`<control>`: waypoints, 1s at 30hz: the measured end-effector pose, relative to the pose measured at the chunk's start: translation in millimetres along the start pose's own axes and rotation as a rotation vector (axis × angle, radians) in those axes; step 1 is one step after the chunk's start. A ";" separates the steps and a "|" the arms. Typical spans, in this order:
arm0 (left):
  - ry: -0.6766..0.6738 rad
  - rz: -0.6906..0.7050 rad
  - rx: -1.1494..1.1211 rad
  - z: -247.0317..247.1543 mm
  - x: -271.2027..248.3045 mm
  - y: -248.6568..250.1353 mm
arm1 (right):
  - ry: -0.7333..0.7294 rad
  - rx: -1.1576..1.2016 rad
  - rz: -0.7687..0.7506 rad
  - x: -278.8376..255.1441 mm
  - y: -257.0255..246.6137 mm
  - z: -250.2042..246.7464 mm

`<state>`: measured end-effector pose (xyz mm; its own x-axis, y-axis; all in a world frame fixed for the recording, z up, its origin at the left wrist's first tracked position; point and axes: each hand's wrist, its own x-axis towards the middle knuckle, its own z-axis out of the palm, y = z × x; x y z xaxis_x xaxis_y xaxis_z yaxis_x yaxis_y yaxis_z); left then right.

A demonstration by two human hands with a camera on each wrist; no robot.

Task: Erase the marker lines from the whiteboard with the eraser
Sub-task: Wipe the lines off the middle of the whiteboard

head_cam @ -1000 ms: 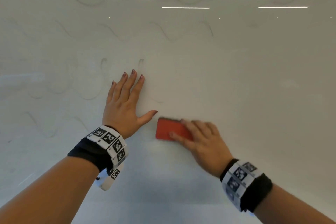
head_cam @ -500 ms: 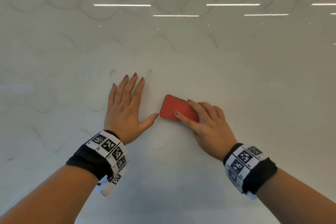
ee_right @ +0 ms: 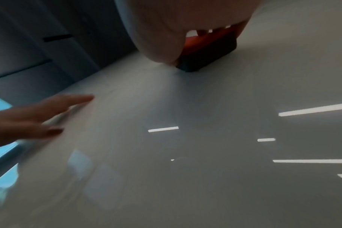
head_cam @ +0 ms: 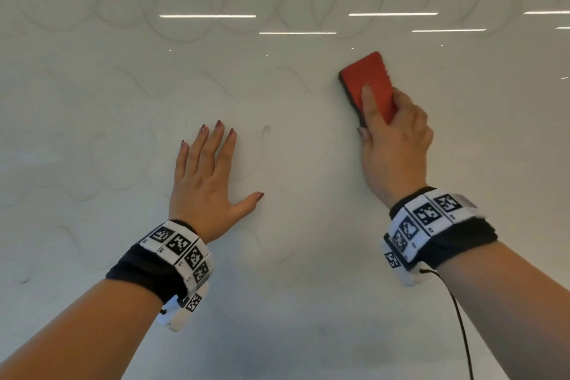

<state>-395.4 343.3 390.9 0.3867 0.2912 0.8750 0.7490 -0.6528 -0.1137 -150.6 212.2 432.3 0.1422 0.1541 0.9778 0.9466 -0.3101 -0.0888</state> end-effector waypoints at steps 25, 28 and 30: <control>0.008 0.006 0.015 2.2 0.1 -1.2 | -0.147 -0.011 -0.584 -52.5 -40.2 16.5; -0.006 0.008 0.018 1.8 -0.4 -1.6 | -0.222 -0.019 -0.679 -85.6 -7.1 15.6; -0.012 0.016 0.017 1.4 -0.7 -2.4 | -0.223 -0.035 -0.694 -95.8 15.7 12.3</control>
<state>-396.8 345.6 390.0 0.4046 0.2894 0.8675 0.7517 -0.6455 -0.1352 -145.8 204.2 334.9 -0.4283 0.5124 0.7443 0.8308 -0.1006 0.5473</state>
